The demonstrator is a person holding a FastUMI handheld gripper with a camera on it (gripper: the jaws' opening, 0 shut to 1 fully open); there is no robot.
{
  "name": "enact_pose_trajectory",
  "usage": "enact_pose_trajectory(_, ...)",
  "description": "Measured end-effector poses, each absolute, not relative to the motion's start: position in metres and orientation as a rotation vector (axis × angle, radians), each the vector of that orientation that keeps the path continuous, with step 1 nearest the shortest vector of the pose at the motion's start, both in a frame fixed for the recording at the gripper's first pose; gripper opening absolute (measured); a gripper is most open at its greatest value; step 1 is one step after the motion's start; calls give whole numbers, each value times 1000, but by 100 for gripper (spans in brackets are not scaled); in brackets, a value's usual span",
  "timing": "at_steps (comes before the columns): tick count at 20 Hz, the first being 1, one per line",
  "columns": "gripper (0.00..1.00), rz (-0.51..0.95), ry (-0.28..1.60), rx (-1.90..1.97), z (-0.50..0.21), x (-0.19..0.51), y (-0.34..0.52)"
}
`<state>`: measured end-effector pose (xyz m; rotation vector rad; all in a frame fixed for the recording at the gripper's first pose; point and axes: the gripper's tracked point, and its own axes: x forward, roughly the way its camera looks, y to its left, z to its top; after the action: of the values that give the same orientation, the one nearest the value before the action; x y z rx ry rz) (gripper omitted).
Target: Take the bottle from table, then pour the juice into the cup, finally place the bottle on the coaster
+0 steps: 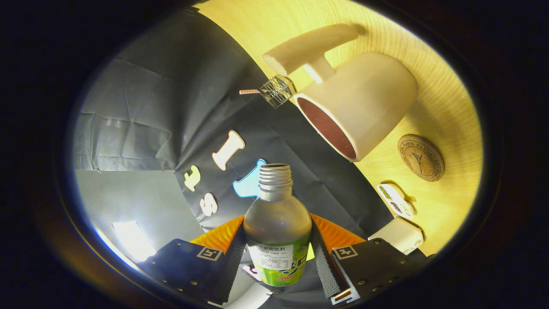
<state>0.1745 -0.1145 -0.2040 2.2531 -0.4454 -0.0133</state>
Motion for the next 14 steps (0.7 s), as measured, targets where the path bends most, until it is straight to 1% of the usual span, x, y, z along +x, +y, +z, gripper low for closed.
enact_pose_trajectory(14,79,-18,-417,2225,-216,179,-121)
